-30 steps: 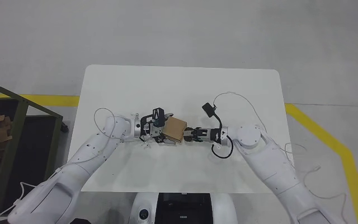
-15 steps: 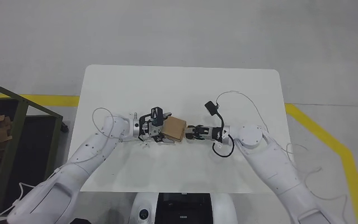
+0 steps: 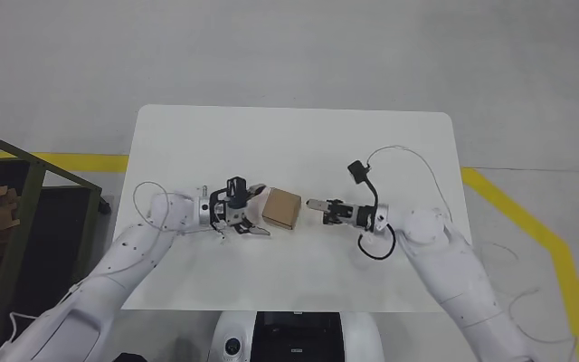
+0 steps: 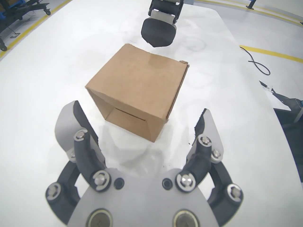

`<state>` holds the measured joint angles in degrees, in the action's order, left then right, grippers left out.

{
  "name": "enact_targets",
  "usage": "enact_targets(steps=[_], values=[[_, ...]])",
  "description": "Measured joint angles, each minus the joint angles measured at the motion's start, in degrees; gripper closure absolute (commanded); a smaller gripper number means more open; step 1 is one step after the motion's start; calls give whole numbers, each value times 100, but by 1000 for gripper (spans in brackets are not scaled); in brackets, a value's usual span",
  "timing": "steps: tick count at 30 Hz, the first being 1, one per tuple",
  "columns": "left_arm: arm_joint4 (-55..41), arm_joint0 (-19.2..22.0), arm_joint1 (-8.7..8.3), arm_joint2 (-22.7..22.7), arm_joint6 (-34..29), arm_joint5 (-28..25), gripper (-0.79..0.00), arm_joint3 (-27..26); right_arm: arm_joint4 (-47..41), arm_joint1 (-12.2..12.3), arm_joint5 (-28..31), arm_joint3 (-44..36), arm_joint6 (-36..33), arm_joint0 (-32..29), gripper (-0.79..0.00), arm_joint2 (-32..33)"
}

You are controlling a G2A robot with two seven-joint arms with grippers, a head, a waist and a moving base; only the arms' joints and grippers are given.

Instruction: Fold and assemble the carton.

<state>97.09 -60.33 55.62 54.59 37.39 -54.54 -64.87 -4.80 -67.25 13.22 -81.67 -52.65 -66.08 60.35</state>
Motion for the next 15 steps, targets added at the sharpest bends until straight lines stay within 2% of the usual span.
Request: enact_targets(steps=[5,8,11,15], values=[[-66,-303,-200,516,311,91,-785,-81,645,20,723,-193,40,91,-785,-90],[-201,-486,-294,819,423,183,-785,-145,959,10,876,-310,236,168,-785,-149],[-325,-695,-382,1120,481,285,-785,-257,1212,-3,649,-557,532,158,-785,-191],[-493,-946,-486,1509,485,363,-785,-386,1734,-13,-344,-1196,1059,-81,-785,-280]])
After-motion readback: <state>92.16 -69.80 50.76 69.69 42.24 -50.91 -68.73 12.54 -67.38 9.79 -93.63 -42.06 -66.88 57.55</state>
